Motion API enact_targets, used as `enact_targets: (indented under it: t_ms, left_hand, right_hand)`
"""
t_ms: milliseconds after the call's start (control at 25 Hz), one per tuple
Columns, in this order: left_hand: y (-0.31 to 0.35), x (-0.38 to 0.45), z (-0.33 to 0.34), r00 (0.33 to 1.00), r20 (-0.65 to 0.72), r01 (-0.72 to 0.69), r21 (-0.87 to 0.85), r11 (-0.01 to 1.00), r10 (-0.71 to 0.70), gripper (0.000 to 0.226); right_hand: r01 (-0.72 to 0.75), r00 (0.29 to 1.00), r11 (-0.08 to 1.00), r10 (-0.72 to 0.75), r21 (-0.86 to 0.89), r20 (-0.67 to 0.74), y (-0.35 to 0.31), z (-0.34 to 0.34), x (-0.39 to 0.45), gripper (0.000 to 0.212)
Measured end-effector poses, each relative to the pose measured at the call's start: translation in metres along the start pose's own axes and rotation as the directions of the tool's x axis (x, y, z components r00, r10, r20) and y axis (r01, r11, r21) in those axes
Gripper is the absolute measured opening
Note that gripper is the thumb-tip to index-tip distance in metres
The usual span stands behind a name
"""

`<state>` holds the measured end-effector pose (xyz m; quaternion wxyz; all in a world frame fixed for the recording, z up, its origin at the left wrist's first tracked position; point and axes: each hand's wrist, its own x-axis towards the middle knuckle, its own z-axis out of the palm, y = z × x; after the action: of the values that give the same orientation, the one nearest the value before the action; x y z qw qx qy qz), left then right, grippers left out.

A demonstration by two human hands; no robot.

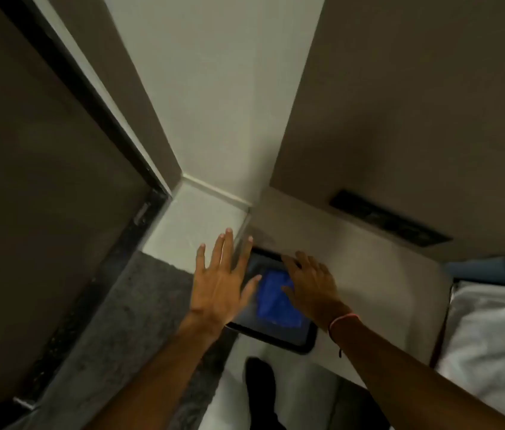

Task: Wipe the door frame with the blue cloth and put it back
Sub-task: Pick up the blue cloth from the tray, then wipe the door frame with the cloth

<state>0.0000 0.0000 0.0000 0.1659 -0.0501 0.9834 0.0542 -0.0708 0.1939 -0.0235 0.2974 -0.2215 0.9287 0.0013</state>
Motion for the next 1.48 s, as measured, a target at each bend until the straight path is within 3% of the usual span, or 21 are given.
enact_targets:
  t_ms: [40, 200, 400, 560, 720, 840, 1000, 1200, 1320, 1480]
  left_hand:
    - [0.007, 0.005, 0.023, 0.998, 0.059, -0.012, 0.017, 1.0, 0.011, 0.078]
    - [-0.003, 0.005, 0.083, 0.999, 0.029, 0.022, 0.037, 0.999, -0.023, 0.079]
    - [-0.042, -0.013, 0.08, 0.996, -0.032, 0.084, 0.106, 0.991, -0.081, 0.077]
    - [-0.081, -0.041, 0.032, 0.985, -0.121, 0.142, 0.131, 0.981, -0.126, 0.078]
    - [-0.127, -0.08, -0.059, 0.941, -0.278, 0.24, 0.139, 0.961, -0.195, 0.079]
    - [-0.163, -0.128, -0.159, 0.846, -0.492, 0.324, 0.169, 0.931, -0.205, 0.077]
    - [-0.219, -0.236, -0.307, 0.658, -0.729, 0.448, 0.176, 0.877, -0.19, 0.077]
    - [-0.272, -0.42, -0.45, 0.347, -0.925, 0.635, 0.112, 0.764, -0.153, 0.076]
    - [-0.289, -0.531, -0.503, 0.187, -0.975, 0.722, 0.052, 0.69, -0.123, 0.076]
    - [-0.313, -0.659, -0.531, -0.011, -0.998, 0.803, -0.049, 0.594, -0.067, 0.074]
  right_hand:
    - [0.005, 0.999, 0.999, -0.003, -0.032, 0.049, 0.002, 0.022, 0.006, 0.075]
    - [-0.059, 0.993, 0.996, 0.065, -0.067, 0.093, -0.004, 0.09, 0.022, 0.079]
    - [-0.049, 0.997, 0.986, 0.058, -0.157, 0.052, -0.015, 0.102, 0.034, 0.061]
    - [-0.006, 0.998, 0.981, 0.019, -0.194, 0.062, -0.026, 0.067, 0.018, 0.043]
    - [0.039, 0.993, 0.979, -0.06, -0.201, -0.101, -0.074, -0.009, -0.021, 0.052]
    - [0.094, 0.933, 0.977, -0.153, -0.189, -0.326, -0.144, -0.099, -0.057, 0.052]
    - [0.191, 0.739, 0.961, -0.275, -0.2, -0.616, -0.262, -0.234, -0.133, 0.055]
    - [0.366, 0.323, 0.891, -0.394, -0.27, -0.861, -0.41, -0.362, -0.27, 0.062]
    - [0.49, 0.044, 0.8, -0.419, -0.346, -0.907, -0.492, -0.404, -0.351, 0.064]
    - [0.599, -0.263, 0.664, -0.364, -0.447, -0.893, -0.593, -0.418, -0.435, 0.067]
